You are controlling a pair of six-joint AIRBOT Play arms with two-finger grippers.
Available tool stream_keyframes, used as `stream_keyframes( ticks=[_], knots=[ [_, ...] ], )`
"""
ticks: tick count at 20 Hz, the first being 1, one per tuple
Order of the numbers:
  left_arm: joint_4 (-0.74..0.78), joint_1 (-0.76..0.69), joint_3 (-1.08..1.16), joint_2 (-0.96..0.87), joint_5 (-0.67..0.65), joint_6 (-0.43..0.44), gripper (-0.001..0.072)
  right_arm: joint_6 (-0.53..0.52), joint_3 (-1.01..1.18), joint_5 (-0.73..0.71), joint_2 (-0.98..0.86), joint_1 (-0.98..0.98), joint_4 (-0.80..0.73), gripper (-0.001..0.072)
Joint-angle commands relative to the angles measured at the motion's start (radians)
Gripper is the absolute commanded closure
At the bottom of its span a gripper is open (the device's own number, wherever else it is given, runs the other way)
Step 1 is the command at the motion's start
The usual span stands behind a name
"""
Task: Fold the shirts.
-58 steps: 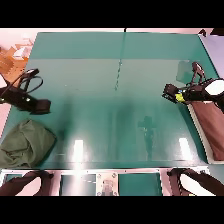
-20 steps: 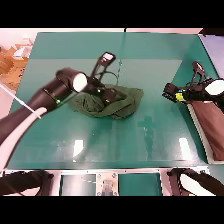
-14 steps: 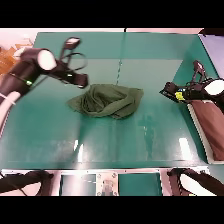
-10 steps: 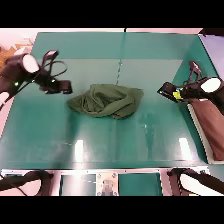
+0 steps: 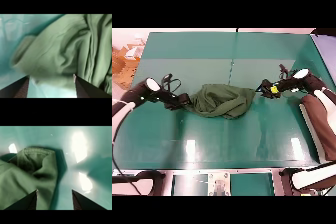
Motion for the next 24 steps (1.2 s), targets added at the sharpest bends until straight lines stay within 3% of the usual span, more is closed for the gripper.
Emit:
stream_keyframes(
  ticks=[1, 2, 3, 4, 5, 6, 11, 19, 24],
  knots=[
    [-0.064, -0.017, -0.01, -0.05, 0.092, 0.018, 0.034, -0.066, 0.072, 0.056, -0.143, 0.009, 0.167, 0.0227],
    [-0.055, -0.014, -0.003, -0.05, 0.099, 0.021, 0.0535, -0.085, 0.079, 0.056, -0.166, 0.011, 0.207, 0.0228],
    [-0.036, -0.01, 0.01, -0.05, 0.095, 0.025, 0.0684, -0.103, 0.083, 0.056, -0.187, 0.016, 0.251, 0.023],
    [-0.023, -0.002, 0.027, -0.05, 0.076, 0.027, 0.0685, -0.127, 0.088, 0.057, -0.205, 0.018, 0.294, 0.03],
    [-0.007, 0.008, 0.055, -0.049, 0.045, 0.026, 0.0686, -0.152, 0.089, 0.058, -0.212, 0.018, 0.327, 0.0521],
    [0.003, 0.022, 0.09, -0.047, 0.003, 0.024, 0.0686, -0.158, 0.093, 0.059, -0.21, 0.014, 0.341, 0.069],
    [0.045, 0.058, 0.327, 0.106, -0.097, 0.008, 0.0687, -0.185, 0.246, 0.169, -0.089, -0.042, 0.37, 0.0695],
    [0.056, 0.057, 0.814, 0.463, -0.117, 0.019, 0.0687, -0.206, 0.397, 0.179, 0.535, -0.158, 0.362, 0.0694],
    [0.154, 0.058, 0.898, 0.591, -0.179, 0.044, 0.0686, -0.133, 0.397, 0.186, 0.834, -0.159, 0.202, 0.0694]
  ],
)
